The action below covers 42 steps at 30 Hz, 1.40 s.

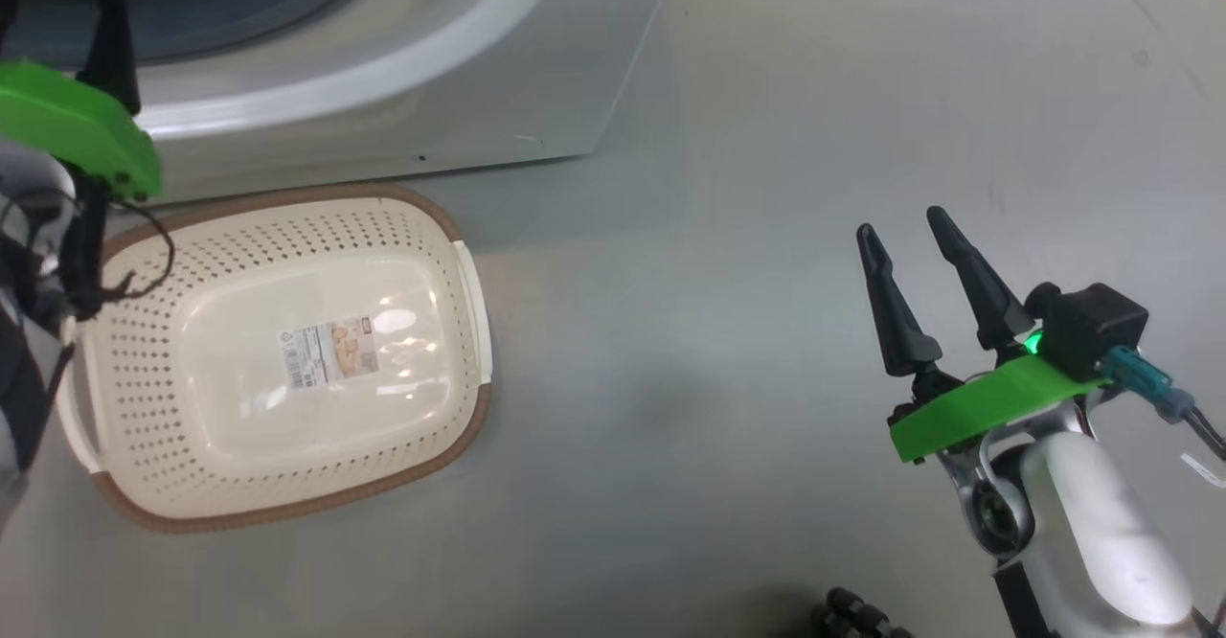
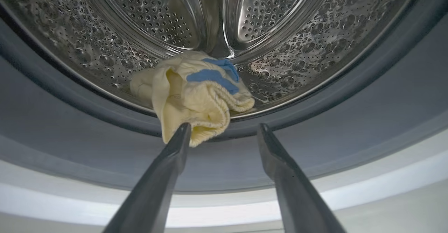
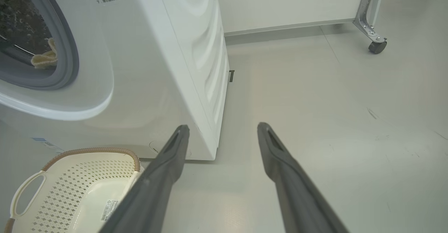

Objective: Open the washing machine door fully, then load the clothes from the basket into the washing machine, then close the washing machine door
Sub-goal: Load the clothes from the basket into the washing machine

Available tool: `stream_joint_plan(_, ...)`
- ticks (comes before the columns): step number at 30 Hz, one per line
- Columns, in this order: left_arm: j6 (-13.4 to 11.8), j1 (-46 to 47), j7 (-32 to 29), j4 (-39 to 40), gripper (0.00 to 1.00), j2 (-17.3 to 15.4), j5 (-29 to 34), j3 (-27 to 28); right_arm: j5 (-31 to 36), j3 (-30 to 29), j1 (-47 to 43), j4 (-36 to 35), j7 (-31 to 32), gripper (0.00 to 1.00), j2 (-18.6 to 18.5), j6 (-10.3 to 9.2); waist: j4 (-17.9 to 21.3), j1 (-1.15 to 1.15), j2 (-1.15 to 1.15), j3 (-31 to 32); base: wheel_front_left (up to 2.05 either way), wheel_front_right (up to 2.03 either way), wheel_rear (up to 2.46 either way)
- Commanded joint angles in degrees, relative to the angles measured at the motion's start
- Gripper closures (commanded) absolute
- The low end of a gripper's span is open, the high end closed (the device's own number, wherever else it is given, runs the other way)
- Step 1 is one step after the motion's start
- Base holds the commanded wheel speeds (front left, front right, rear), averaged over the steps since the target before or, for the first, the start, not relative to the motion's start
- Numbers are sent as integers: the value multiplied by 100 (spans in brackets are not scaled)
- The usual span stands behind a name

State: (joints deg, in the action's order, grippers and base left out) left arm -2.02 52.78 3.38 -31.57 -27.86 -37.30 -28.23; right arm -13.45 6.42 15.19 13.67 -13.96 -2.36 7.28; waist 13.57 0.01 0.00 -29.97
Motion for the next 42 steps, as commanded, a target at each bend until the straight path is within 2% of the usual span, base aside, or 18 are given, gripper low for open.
stream_joint_plan(1,56,387,-111,30,0,-331,12,223,-86,172,116,-95,-80,0,-52,21,214,-1,0,-225,0,0,0)
stream_joint_plan(13,385,1690,-1051,-678,0,-820,27,218,-522,428,411,-181,-103,0,-52,21,773,-1,0,-868,0,0,0)
stream_joint_plan(20,425,2136,-1527,-983,0,-1034,36,189,-735,555,504,-239,-103,0,-52,21,986,-1,0,-1112,0,0,0)
stream_joint_plan(22,419,2188,-1580,-1022,4,-1064,47,182,-757,569,515,-247,-103,0,-52,21,1006,-1,0,-1137,0,0,0)
stream_joint_plan(23,416,2230,-1611,-1054,54,-1091,54,180,-778,581,519,-249,-103,0,-52,21,1023,-1,0,-1152,0,0,0)
stream_joint_plan(24,408,2273,-1622,-1073,89,-1122,73,175,-801,584,520,-252,-103,0,-52,21,1035,-1,0,-1167,0,0,0)
stream_joint_plan(25,402,2312,-1632,-1087,100,-1147,86,172,-820,582,521,-257,-103,0,-52,21,1042,-1,0,-1184,0,0,0)
stream_joint_plan(34,437,2677,-1780,-1152,100,-1292,157,119,-915,633,574,-279,-104,0,-52,21,1057,-1,0,-1319,0,0,0)
stream_joint_plan(39,393,3142,-1807,-1122,100,-1501,340,96,-1034,795,634,-322,-104,0,-52,21,1207,-1,0,-1498,0,0,0)
stream_joint_plan(42,378,3548,-1614,-1120,100,-1712,575,65,-1154,895,652,-329,-104,0,-52,21,1386,-1,0,-1645,0,0,0)
